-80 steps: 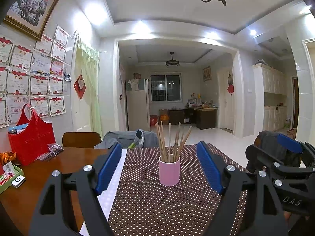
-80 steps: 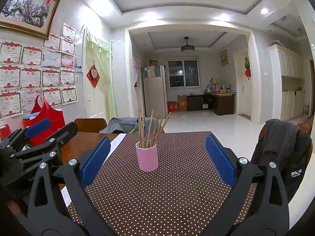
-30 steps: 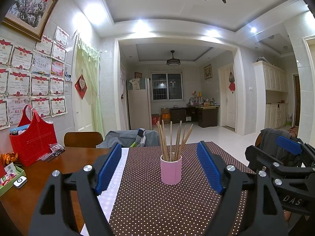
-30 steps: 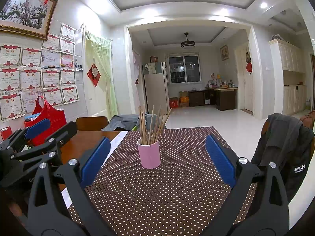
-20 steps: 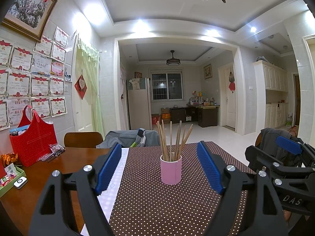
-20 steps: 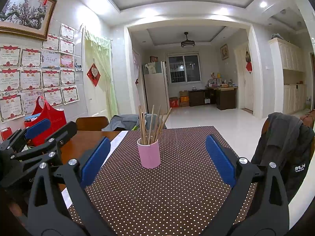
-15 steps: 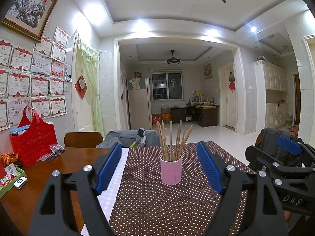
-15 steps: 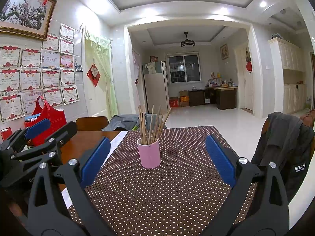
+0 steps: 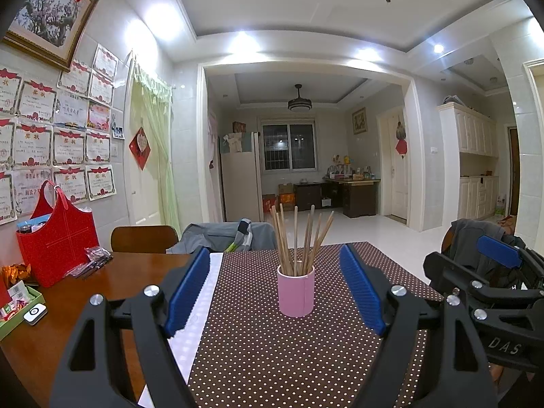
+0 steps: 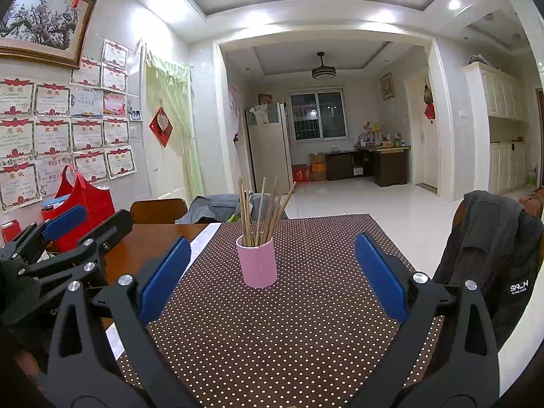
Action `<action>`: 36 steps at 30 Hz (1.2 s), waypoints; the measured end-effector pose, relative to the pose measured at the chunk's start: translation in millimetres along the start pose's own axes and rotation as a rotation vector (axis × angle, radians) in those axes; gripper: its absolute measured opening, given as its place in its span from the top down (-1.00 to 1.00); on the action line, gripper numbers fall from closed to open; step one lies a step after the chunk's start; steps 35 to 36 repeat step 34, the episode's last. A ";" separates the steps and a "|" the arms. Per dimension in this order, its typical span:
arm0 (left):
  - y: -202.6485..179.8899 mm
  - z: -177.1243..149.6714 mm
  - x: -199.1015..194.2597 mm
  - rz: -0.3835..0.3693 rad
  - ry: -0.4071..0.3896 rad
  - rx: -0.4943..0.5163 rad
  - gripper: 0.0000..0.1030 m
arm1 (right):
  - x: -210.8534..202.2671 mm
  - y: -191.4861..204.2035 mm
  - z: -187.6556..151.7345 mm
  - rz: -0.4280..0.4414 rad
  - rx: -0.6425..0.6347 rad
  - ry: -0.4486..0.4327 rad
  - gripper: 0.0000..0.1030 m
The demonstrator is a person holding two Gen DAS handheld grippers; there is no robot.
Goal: Organize utensils
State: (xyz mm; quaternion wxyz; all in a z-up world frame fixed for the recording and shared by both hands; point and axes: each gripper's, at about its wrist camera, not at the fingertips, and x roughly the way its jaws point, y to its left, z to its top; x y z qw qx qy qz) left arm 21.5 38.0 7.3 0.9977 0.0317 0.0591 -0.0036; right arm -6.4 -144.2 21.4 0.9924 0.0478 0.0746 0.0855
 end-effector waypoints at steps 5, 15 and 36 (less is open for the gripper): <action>0.9 -2.1 0.5 0.000 0.002 0.001 -0.51 | -3.7 7.9 -3.8 -0.001 0.002 0.004 -0.85; 4.1 -5.0 0.8 -0.001 0.007 0.003 -0.51 | -2.0 7.9 -4.9 -0.001 0.008 0.010 -0.85; 23.1 -30.1 44.0 -0.037 0.137 -0.001 -0.51 | -4.1 89.9 -46.1 -0.050 -0.018 0.117 -0.85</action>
